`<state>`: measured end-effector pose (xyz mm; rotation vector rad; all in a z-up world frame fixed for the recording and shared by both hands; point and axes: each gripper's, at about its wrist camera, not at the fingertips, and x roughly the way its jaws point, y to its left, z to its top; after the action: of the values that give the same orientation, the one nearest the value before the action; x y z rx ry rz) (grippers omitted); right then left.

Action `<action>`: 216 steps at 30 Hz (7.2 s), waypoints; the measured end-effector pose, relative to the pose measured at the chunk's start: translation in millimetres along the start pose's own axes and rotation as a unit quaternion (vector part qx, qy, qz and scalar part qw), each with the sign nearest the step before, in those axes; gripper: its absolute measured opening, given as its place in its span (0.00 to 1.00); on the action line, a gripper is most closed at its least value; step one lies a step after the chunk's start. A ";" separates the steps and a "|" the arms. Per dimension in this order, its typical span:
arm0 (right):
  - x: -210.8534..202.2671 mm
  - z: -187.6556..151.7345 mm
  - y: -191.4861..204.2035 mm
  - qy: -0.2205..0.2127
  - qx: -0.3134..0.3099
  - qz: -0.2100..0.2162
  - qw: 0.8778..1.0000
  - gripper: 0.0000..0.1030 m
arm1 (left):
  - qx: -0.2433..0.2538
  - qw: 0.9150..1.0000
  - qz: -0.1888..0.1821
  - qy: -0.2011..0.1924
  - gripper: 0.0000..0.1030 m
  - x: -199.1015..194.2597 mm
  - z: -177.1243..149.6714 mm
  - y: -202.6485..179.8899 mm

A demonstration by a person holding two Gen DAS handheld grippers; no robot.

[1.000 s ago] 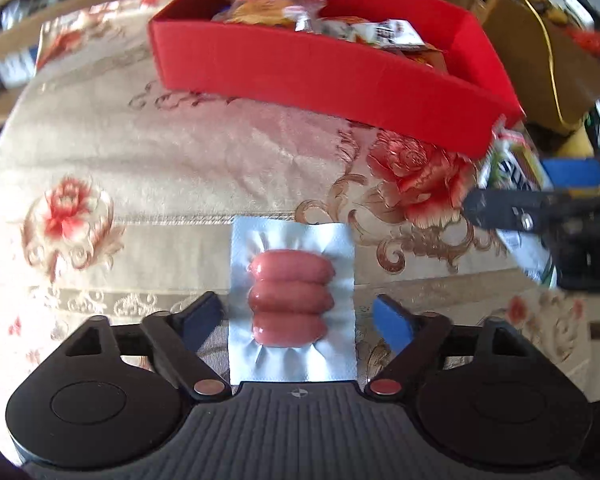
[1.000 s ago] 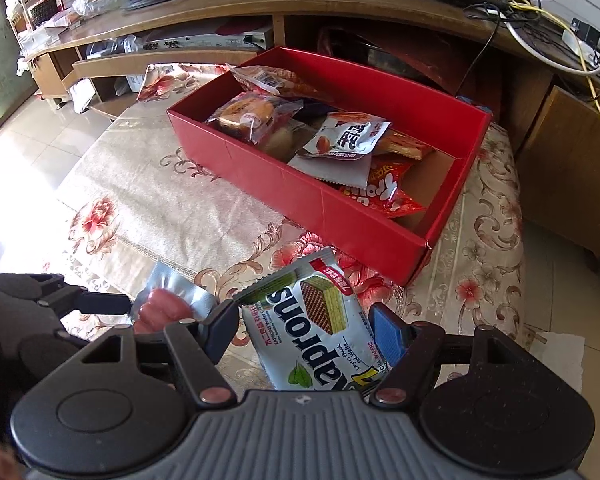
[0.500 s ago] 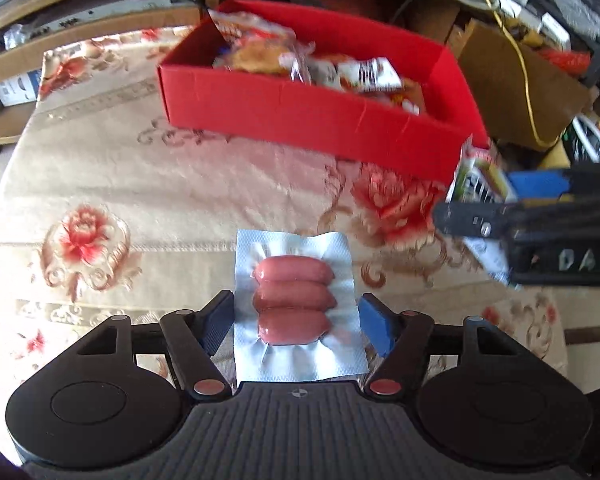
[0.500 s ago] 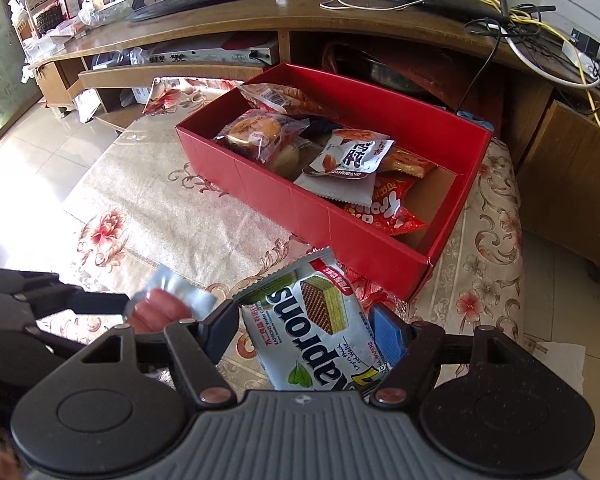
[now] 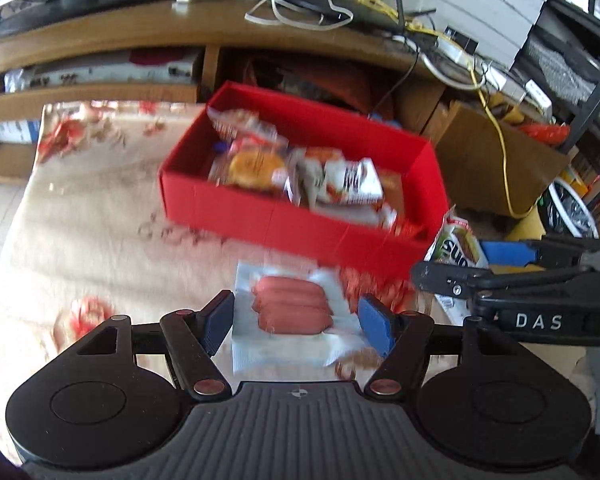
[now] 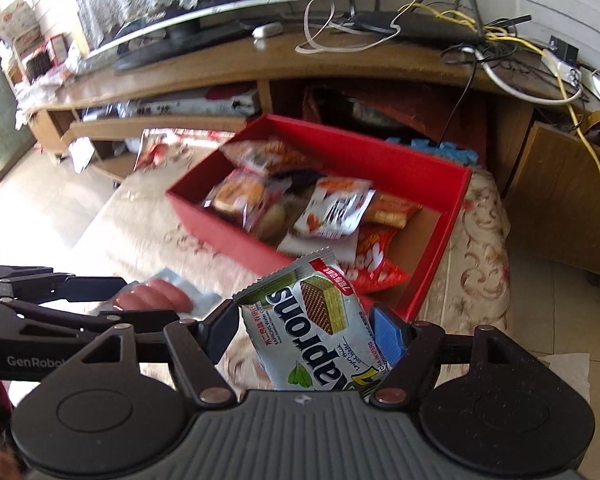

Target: Organize snacks

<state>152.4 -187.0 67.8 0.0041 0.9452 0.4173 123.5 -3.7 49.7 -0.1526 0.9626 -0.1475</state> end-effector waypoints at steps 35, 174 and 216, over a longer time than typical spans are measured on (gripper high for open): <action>112.0 83.0 -55.0 0.031 0.092 -0.060 0.993 0.57 | 0.009 1.000 0.022 -0.007 0.72 105.2 96.2 4.5; -34.2 -84.9 13.2 0.003 0.097 -0.045 0.994 0.69 | -0.013 1.000 0.027 -0.005 1.00 -13.7 -65.5 3.8; -30.0 -85.3 15.9 0.006 0.092 -0.038 0.995 0.69 | 0.042 0.997 0.065 -0.006 1.00 -10.7 -66.4 -7.3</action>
<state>64.5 -197.9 43.8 0.1333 0.9893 0.2598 62.4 -13.0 22.4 -0.0129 0.9496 -0.0662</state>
